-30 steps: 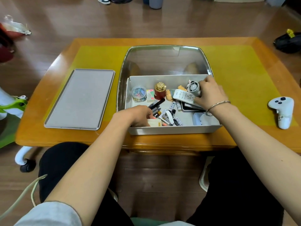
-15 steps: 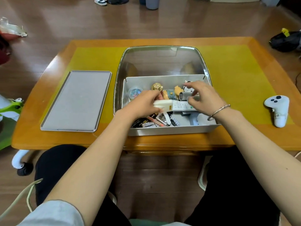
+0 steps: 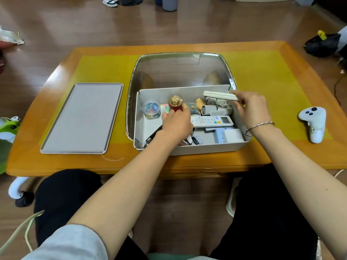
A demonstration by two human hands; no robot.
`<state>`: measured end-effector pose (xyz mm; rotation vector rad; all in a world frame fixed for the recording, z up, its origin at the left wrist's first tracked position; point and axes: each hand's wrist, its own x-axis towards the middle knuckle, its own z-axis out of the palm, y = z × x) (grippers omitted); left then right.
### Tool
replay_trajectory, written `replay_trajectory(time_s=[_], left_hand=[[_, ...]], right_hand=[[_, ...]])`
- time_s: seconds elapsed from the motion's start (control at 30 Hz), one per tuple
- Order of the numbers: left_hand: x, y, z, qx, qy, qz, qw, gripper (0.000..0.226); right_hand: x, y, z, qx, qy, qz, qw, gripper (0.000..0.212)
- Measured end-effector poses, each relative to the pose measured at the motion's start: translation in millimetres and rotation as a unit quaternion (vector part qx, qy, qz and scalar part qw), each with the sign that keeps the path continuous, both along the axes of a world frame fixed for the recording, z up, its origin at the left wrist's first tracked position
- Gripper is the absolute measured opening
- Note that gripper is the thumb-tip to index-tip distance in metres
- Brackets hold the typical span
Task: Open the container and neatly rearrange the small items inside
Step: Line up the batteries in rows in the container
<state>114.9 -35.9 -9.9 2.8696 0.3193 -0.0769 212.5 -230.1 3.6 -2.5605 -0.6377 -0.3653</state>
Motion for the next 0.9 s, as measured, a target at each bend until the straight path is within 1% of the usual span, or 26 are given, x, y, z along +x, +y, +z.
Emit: replay_trajectory(time_s=[0.07,0.13,0.2,0.27,0.33,0.4,0.47,0.57,0.67,0.77,0.83,0.9], left_hand=[[-5,-6,-6,0.018,0.019,-0.04,0.999,0.027],[-6,-10,-9,-0.006,0.003,-0.072,0.997,0.025],[-6,-9,-12,-0.021,-0.004,-0.088,0.996,0.024],[-6,-5,-14,-0.029,-0.006,-0.082,0.996,0.028],[-6,-2,-15,-0.046,-0.003,-0.081,0.996,0.033],[-7,2,-15,-0.069,0.007,-0.089,0.994,0.039],[-10,10,-13,-0.097,0.007,-0.093,0.991,0.043],[-16,31,-10,-0.127,-0.031,-0.076,0.988,0.043],[-24,59,-4,-0.102,-0.064,-0.044,0.992,0.039],[-35,83,-2,-0.018,-0.08,-0.008,0.997,0.036],[-44,92,-4,0.022,-0.113,0.03,0.993,0.037],[-55,97,-7,0.01,-0.142,0.072,0.987,0.046]], right_hand=[[0,3,-4,-0.092,0.0,-0.014,0.996,0.037],[-4,6,-4,-0.156,0.003,-0.035,0.987,0.044],[-8,9,-2,-0.17,0.001,-0.047,0.984,0.048],[-11,11,0,-0.178,-0.012,-0.04,0.983,0.043],[-13,15,-3,-0.212,-0.012,-0.027,0.977,0.036],[-14,17,-6,-0.248,-0.001,-0.039,0.968,0.032],[-16,20,-6,-0.251,0.006,-0.061,0.966,0.028],[-17,23,-4,-0.237,0.0,-0.065,0.969,0.027],[-19,27,0,-0.182,-0.007,-0.017,0.983,0.029],[-29,43,7,-0.111,0.042,0.093,0.989,0.028],[-39,60,8,-0.128,0.082,0.175,0.973,0.027],[-49,78,4,-0.173,0.119,0.214,0.954,0.032]])
